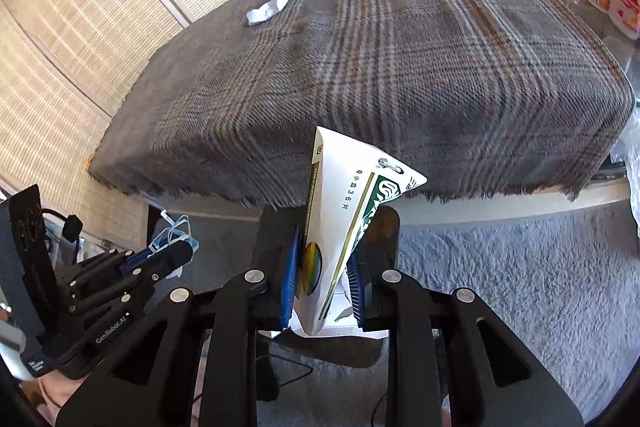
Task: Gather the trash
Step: 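Carry the wrapper and green box over the bin and release both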
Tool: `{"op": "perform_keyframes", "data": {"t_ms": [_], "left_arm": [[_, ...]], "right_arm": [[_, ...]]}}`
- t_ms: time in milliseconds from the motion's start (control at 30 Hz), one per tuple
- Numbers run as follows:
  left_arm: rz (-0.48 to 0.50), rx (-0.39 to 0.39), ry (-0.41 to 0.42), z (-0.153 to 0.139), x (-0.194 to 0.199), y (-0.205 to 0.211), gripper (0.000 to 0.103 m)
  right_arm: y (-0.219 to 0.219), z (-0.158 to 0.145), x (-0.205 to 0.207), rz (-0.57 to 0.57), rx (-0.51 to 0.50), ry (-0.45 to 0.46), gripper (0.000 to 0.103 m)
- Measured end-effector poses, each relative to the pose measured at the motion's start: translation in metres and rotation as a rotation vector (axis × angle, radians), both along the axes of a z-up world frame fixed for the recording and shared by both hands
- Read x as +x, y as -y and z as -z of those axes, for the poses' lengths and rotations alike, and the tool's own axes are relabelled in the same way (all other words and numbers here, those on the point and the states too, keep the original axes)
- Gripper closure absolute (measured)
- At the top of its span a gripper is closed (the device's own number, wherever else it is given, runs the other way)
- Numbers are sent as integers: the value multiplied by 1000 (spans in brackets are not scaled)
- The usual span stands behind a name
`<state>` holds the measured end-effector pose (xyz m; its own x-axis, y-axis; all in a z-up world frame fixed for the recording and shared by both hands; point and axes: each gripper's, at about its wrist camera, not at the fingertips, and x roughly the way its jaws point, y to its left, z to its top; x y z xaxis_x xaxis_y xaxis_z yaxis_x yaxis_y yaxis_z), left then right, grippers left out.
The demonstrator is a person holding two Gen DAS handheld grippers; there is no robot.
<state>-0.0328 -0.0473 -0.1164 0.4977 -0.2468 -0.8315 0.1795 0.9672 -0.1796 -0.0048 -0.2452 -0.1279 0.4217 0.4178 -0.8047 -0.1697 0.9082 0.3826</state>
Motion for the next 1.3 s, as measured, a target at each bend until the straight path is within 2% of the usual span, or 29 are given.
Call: {"op": "perform_keyframes", "data": {"t_ms": [200,367,633,1133,1167,1233,1300], "left_arm": [[12,-35,-51,35,-18,15,92],[19,-25,-72,55,-21,20,93],[-3,-33,-140,91,-12,13,92],[1,-26,-175,110,7,13,87],[0,-27,-177,111,7,12,86],[-4,-23,-181,112,8,11,82],[-10,-12,-178,113,8,10,71]], "right_arm": [[-2,28,-14,-11,27,-23,79],[-14,46,-14,-13,26,-36,79],[-34,69,-12,-13,-33,-47,79],[-38,87,14,4,-5,-111,77],[-38,86,15,6,-7,-111,74],[-39,85,17,9,-11,-105,53],[-41,82,17,14,-22,-98,53]]}}
